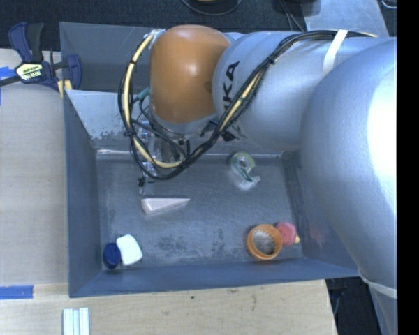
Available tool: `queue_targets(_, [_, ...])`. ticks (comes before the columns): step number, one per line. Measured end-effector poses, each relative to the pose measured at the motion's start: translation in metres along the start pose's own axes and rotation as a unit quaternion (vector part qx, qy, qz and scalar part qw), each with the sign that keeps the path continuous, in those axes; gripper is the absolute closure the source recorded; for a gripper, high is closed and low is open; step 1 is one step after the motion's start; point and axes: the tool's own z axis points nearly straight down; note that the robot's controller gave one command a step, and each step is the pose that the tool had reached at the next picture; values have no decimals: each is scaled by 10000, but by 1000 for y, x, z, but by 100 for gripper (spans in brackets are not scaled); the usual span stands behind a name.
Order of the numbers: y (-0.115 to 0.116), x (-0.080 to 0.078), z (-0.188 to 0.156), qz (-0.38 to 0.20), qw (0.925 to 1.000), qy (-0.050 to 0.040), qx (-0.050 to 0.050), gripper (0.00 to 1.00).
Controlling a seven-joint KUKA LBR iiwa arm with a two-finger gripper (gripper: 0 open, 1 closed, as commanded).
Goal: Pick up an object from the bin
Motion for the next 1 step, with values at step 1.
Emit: queue_targets(1, [-1, -2, -5, 19, 10000, -42, -9, 0])
